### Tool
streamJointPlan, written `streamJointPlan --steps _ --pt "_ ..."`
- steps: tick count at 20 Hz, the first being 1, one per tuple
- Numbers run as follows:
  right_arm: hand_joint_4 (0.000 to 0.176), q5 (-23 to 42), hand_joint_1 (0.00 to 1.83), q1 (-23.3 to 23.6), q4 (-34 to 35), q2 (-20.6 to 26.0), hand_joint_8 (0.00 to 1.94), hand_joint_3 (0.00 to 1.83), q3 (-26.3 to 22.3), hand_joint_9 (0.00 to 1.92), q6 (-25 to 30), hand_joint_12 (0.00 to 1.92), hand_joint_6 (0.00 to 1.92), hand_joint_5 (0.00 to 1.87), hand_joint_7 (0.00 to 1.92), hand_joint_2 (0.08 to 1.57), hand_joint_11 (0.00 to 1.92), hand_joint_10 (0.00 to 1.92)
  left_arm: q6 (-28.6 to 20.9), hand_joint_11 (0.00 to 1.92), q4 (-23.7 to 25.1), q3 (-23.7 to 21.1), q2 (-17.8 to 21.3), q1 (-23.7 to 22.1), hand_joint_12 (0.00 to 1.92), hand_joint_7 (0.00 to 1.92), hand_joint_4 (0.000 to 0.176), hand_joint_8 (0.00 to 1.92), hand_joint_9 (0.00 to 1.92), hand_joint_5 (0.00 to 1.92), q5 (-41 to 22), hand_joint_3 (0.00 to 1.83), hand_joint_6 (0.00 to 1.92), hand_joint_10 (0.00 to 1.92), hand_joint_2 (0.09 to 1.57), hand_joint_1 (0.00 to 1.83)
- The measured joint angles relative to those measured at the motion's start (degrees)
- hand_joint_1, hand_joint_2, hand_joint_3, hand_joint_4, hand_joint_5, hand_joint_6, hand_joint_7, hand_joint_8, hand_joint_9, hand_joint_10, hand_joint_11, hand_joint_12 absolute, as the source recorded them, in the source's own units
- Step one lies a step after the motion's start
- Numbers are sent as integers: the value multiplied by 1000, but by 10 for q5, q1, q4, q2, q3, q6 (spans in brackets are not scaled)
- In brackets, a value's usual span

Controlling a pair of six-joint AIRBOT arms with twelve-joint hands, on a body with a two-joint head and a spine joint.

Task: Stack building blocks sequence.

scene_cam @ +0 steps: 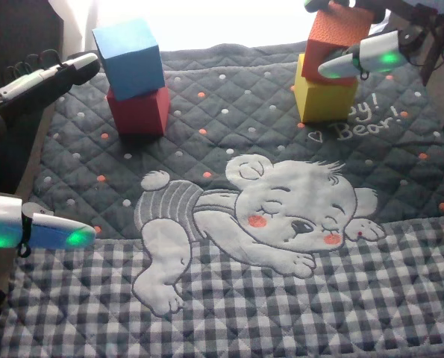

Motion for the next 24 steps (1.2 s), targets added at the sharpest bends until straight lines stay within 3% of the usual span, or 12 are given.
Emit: streamJointPlan --steps 3,5,6,7,8,9,10,12,13,15,18,24 --pt "0 -1 1273 0 1 -1 828 0 3 1241 1 1044 505 1194 1164 1034 1105 646 0 0 -1 0 0 0 0 0 112 0 0 49 0 6 0 0 748 949" --pt "22 -1 1253 0 1 -3 738 1 3 1257 1 998 781 1105 1139 1053 1179 588 -1 0 0 0 0 -1 0 0 107 0 0 53 0 2 2 0 741 965" --pt "0 -1 1356 0 1 -3 834 0 3 1096 1 961 855 1032 983 1080 1147 978 -1 0 -1 0 0 -1 0 0 110 0 0 53 0 2 2 0 742 933" --pt "0 -1 1373 0 1 -3 859 1 3 1077 1 942 930 1017 946 1083 1132 1020 -1 0 -1 0 0 -1 0 0 108 0 0 54 0 3 2 0 743 925" --pt "0 -1 1364 0 3 -3 962 2 3 975 3 852 1076 947 968 1103 1061 1018 -1 0 -1 0 0 -1 0 0 104 0 0 59 0 4 4 0 746 928" --pt "0 -1 1236 0 3 -3 1028 0 3 1010 3 804 1171 842 972 1146 998 619 -1 0 -1 0 0 -1 0 0 106 0 0 56 0 5 2 0 748 929" --pt "0 -1 1232 0 2 -3 478 0 3 943 3 719 455 720 853 1069 894 351 -1 0 -1 0 0 -1 0 0 93 0 0 55 0 4 2 0 749 937" --pt "0 -2 1352 0 3 -3 925 0 3 885 4 549 43 697 1011 1085 752 77 -2 0 -1 1 -1 -1 0 0 98 0 0 55 0 4 1 0 749 937" --pt "0 -1 1242 0 3 -3 437 0 0 826 4 507 8 640 884 1035 679 23 -3 0 -1 1 -1 -1 0 0 91 0 0 53 0 6 0 0 753 930" --pt "0 -2 1147 0 3 -3 36 0 -3 657 4 549 0 488 650 982 538 0 -3 0 -1 1 -1 -1 0 0 100 0 0 54 0 8 1 0 760 940" --pt "48 -8 1091 0 0 -3 5 0 -4 442 2 956 0 387 406 972 243 0 -3 0 -1 1 -1 -1 0 0 108 0 0 55 0 6 1 0 759 928" --pt "67 -14 1079 0 0 -3 10 0 -11 402 0 1037 0 305 486 955 38 9 -3 0 -1 1 -1 -1 0 0 115 0 0 50 -1 2 1 0 756 913"
